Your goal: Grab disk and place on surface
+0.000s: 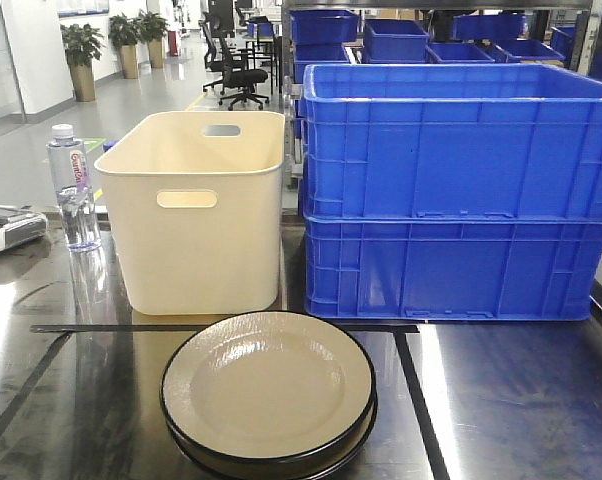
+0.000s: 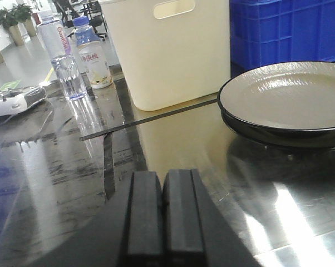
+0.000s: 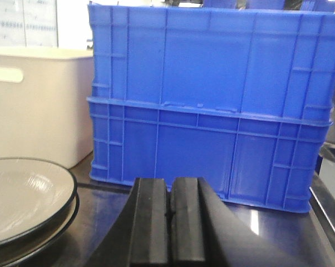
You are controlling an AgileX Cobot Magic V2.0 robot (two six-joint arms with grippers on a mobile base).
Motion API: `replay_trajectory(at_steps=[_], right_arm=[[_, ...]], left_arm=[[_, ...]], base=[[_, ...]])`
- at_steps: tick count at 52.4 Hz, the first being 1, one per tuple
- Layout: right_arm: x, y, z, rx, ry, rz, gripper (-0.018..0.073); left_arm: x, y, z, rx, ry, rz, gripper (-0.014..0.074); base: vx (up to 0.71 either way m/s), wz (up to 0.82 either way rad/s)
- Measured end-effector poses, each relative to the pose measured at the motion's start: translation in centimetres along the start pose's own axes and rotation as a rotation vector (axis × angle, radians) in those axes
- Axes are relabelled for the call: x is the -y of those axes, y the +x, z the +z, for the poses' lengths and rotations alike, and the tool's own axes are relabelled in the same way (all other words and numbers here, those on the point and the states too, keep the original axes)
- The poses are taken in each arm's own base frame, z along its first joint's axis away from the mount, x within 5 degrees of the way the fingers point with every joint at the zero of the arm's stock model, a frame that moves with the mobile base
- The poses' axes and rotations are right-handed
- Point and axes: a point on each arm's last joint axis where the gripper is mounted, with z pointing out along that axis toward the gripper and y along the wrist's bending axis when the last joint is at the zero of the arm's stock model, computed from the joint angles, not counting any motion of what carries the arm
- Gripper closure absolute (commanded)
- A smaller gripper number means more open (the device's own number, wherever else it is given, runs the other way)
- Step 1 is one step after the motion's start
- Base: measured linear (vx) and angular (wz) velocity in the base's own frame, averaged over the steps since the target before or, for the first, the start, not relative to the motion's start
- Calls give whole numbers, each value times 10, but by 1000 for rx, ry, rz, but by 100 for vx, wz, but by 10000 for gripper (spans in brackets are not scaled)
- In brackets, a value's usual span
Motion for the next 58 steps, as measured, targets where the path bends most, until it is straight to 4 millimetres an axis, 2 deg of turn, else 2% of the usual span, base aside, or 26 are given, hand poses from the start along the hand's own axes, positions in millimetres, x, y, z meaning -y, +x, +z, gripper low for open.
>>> replay_trajectory(at_steps=[35, 40, 46, 49, 58], right_arm=[[1, -2, 0, 19, 7, 2, 568], [1, -2, 0, 19, 7, 2, 568], [1, -2, 0, 19, 7, 2, 568], [1, -2, 0, 19, 7, 2, 568], [1, -2, 0, 20, 7, 2, 568]], left_arm=[[0, 0, 0, 6, 1, 10, 598], [-2, 2, 1, -4, -26, 62, 598], [-9, 12, 6, -14, -103, 127, 598], [-11, 19, 9, 0, -136, 105, 598], [-10, 60, 15, 31, -183, 19, 598]], base=[[0, 0], [0, 0], [0, 0], [0, 0], [0, 0]])
